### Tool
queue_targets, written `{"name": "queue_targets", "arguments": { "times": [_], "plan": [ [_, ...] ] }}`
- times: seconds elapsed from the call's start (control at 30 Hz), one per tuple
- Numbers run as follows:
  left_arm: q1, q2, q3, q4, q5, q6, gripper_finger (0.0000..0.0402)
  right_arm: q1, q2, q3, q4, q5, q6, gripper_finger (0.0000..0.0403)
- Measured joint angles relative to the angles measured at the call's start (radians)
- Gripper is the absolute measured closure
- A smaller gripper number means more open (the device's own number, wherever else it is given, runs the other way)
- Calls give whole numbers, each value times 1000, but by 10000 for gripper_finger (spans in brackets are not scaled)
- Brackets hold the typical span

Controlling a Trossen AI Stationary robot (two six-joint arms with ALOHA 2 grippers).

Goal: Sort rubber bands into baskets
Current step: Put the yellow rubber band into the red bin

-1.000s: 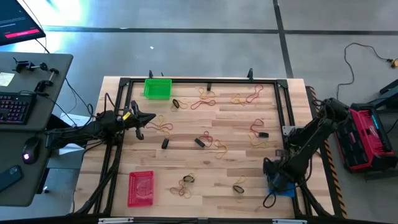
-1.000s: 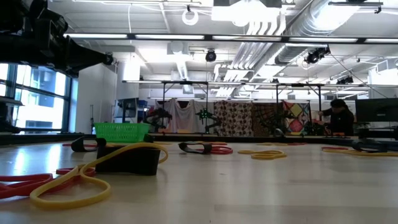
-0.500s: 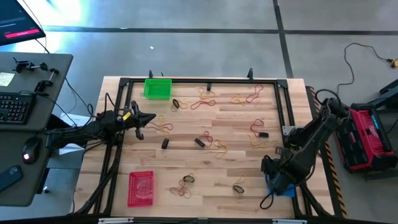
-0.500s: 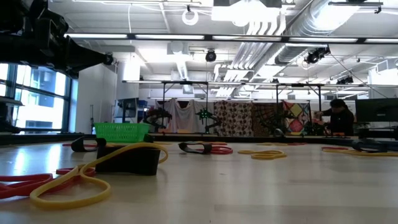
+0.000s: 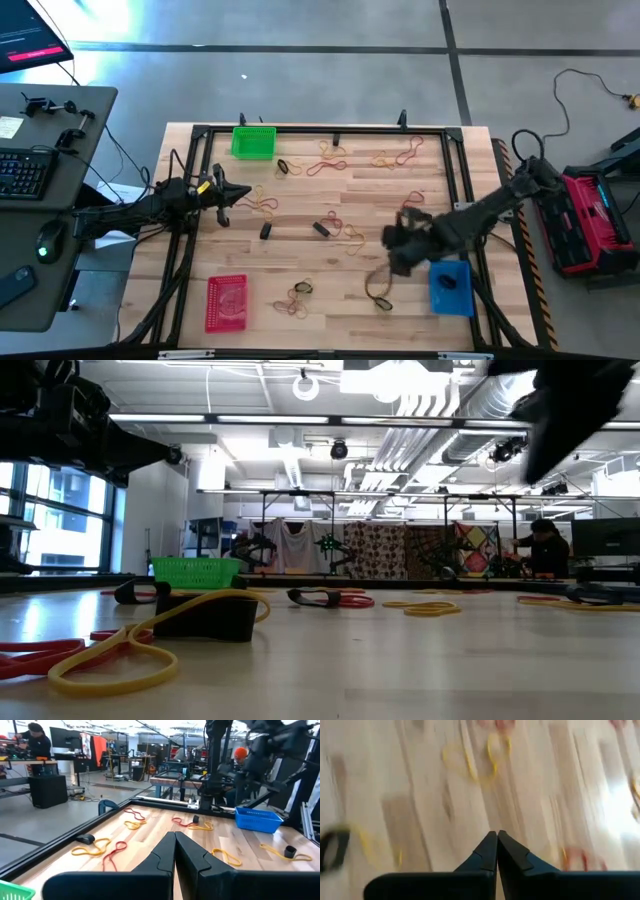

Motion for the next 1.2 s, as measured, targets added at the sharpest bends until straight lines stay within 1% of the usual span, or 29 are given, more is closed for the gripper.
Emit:
{"name": "queue_targets", "arguments": {
  "times": [0.17,0.37,0.47,0.57,0.77,0.83,0.97,1.1,1.2],
  "plan": [
    [0,6,0,-4,30,7,401,-152,0,-158,418,-82,-245,403],
    [1,45,0,-4,44,15,401,-298,0,-317,898,-106,-430,403],
    [1,71,0,-3,44,28,401,-348,0,-368,1074,-135,-513,403],
    [1,97,0,-4,44,28,401,-387,0,-378,1108,-161,-541,403],
    [1,159,0,-5,45,19,401,-432,0,-378,1152,-163,-579,403],
    [1,185,10,-37,49,-3,401,-439,0,-378,1159,-163,-585,403],
    [1,254,55,-122,73,-50,401,-444,0,-378,1160,-159,-593,403],
    [1,326,105,-146,78,-94,401,-443,0,-378,1159,-157,-611,399],
    [1,383,157,-203,92,-89,401,-443,0,-378,1159,-157,-605,392]
  ]
}}
